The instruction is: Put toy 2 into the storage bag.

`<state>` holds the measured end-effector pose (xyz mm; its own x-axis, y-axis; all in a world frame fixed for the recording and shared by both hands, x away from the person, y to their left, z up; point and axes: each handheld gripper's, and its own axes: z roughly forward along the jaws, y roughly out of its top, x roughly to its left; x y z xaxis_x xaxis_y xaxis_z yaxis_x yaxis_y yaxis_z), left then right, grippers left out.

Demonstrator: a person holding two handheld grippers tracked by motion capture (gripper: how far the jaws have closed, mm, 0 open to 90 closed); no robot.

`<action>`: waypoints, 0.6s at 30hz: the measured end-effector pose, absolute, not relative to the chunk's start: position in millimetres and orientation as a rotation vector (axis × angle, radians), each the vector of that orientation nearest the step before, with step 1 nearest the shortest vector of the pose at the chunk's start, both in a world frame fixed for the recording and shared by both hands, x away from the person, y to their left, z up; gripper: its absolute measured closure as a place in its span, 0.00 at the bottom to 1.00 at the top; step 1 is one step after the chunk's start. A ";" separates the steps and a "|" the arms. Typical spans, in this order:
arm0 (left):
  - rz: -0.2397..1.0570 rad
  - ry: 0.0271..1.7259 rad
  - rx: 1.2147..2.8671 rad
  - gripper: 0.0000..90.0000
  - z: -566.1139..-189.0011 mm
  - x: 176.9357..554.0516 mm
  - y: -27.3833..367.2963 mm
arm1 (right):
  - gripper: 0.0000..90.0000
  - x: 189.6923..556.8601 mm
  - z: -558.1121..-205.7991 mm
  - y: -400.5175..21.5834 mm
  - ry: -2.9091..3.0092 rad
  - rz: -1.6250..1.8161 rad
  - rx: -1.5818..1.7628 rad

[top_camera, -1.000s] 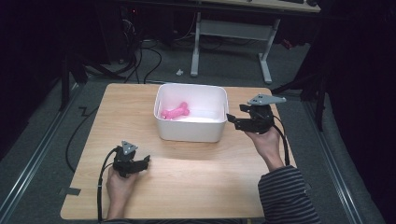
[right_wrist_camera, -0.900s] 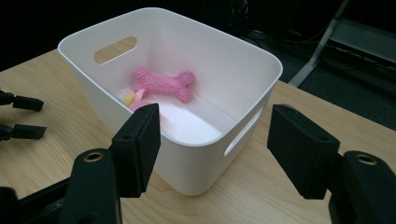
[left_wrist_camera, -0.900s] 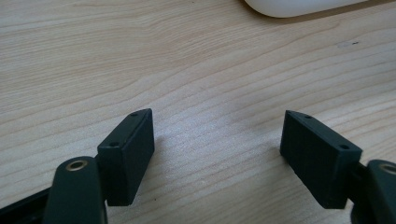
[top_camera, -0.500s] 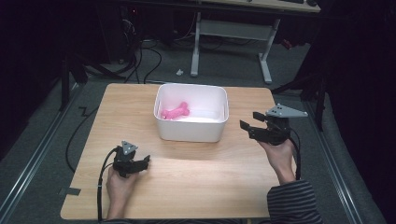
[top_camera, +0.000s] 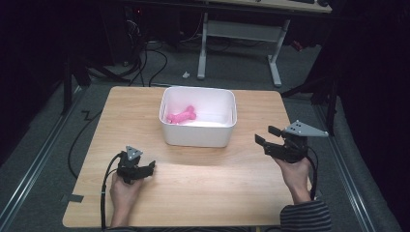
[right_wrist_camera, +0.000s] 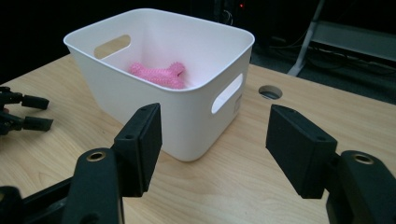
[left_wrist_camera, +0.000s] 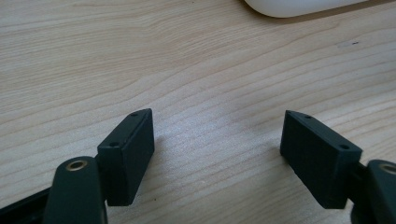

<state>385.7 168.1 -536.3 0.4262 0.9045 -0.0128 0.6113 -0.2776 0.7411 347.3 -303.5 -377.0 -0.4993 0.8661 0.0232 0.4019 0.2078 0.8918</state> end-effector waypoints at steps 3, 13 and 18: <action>0.551 1.277 2.000 0.29 -536.3 385.7 168.1 | 0.41 342.6 -383.1 -306.4 1.990 1.256 1.186; 0.551 1.277 2.000 0.29 -536.3 385.7 168.1 | 0.41 332.7 -407.8 -313.8 1.982 1.261 1.243; 0.551 1.277 2.000 0.29 -536.3 385.7 168.0 | 0.41 330.8 -421.5 -315.6 1.985 1.263 1.279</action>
